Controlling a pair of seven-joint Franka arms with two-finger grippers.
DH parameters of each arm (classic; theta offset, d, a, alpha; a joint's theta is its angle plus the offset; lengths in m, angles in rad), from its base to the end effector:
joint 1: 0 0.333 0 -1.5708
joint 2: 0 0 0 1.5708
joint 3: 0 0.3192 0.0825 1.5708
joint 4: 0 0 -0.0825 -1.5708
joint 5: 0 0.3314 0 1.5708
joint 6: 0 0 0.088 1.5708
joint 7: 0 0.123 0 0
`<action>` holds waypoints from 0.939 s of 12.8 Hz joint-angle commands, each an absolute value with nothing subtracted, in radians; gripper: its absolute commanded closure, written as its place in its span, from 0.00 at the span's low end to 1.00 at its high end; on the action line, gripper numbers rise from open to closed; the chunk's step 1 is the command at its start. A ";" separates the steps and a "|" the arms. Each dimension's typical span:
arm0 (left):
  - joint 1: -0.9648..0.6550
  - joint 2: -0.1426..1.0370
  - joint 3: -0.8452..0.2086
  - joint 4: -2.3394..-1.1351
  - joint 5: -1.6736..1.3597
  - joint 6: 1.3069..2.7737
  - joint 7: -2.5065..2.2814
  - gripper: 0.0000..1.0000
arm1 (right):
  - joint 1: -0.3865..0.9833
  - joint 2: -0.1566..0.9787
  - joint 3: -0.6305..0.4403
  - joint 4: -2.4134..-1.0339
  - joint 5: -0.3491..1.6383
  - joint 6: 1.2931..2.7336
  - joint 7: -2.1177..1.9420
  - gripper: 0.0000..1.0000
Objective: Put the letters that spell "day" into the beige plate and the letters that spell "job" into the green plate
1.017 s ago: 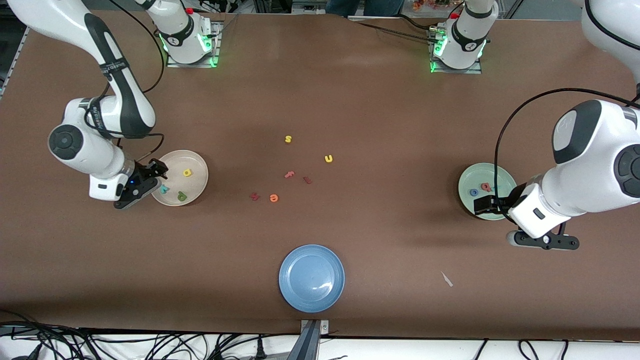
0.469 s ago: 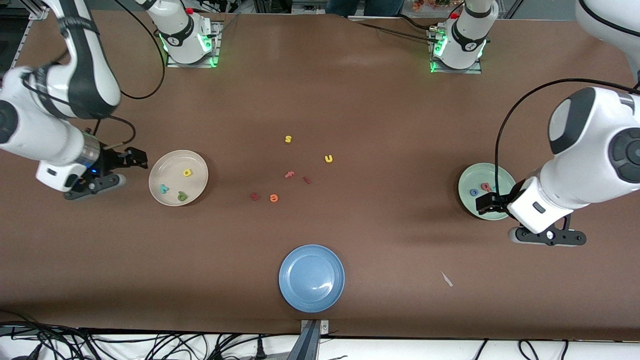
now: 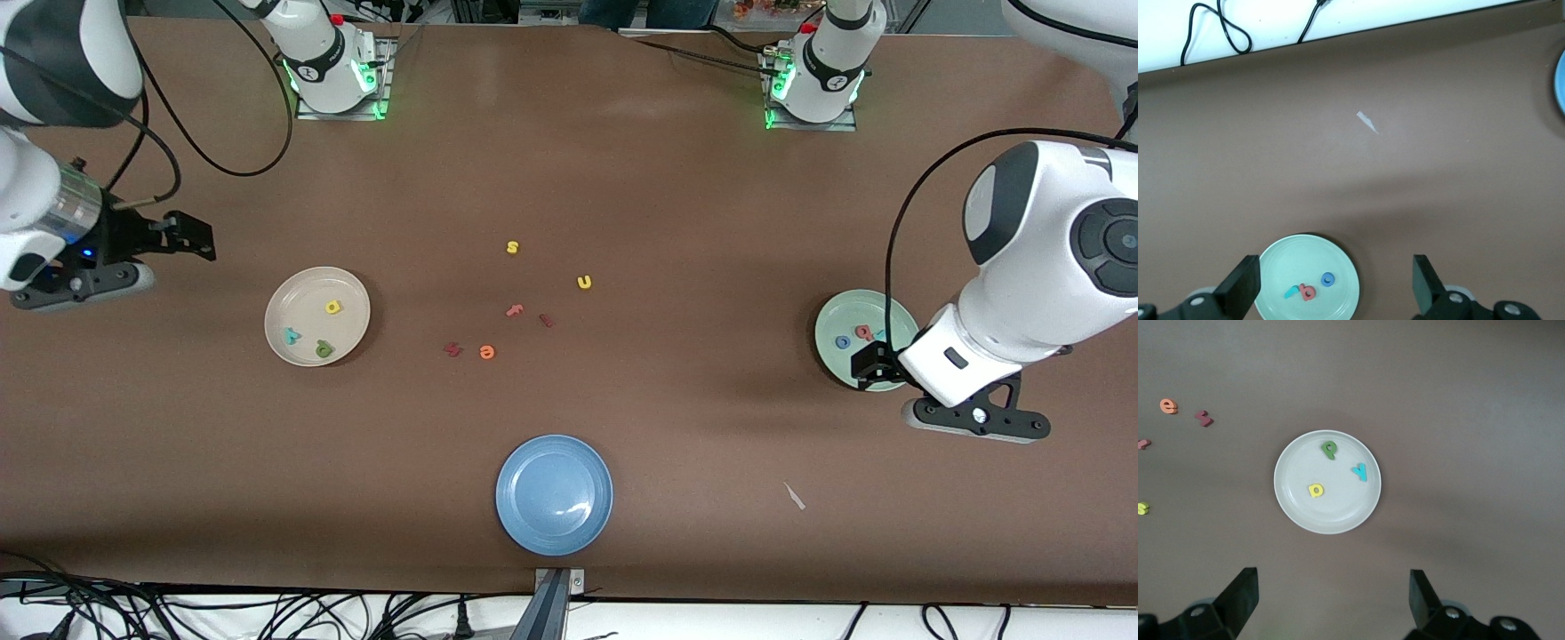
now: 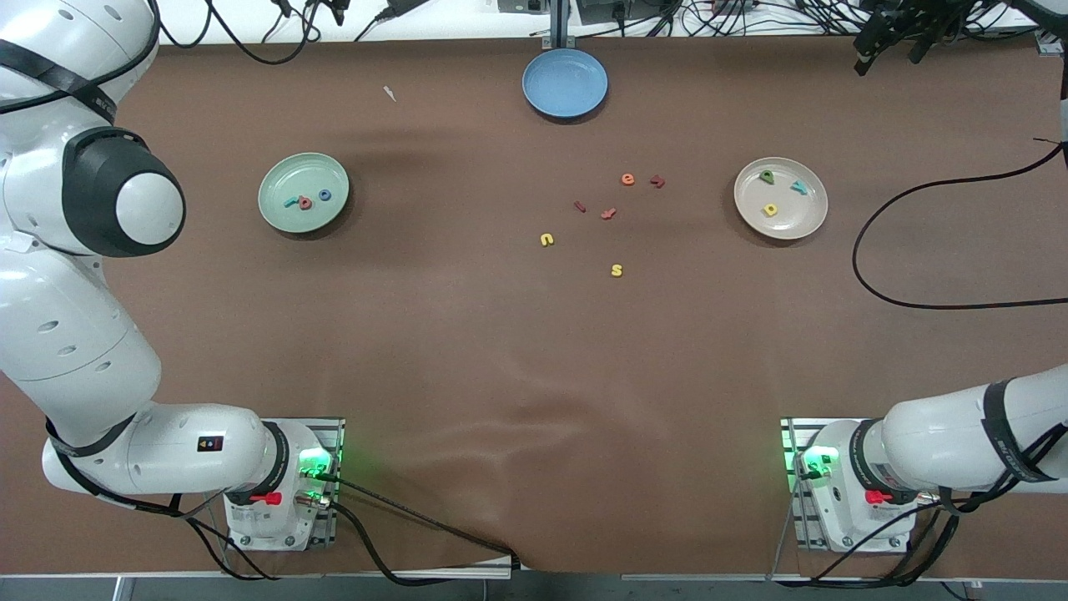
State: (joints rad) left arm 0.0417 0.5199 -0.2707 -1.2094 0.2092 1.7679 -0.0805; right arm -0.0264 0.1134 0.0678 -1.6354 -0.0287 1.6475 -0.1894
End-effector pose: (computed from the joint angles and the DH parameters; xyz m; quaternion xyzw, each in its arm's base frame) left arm 0.6568 -0.0863 0.4871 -0.9963 0.0728 -0.0329 0.0323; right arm 0.5337 0.0170 0.5322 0.9918 0.1168 -0.0511 0.0066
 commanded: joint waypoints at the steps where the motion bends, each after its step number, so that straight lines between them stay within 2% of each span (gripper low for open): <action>1: 0.054 0.446 -0.256 -1.310 0.155 1.795 -0.041 0.00 | 0.006 0.118 0.028 -1.603 -0.006 1.586 -0.141 0.00; 7: 0.041 0.443 -0.239 -1.299 0.156 1.798 -0.041 0.00 | 0.005 0.109 0.032 -1.557 -0.003 1.517 -0.133 0.00; 12: 0.052 0.445 -0.242 -1.295 0.155 1.796 -0.043 0.00 | 0.006 0.123 0.032 -1.531 0.026 1.528 -0.135 0.00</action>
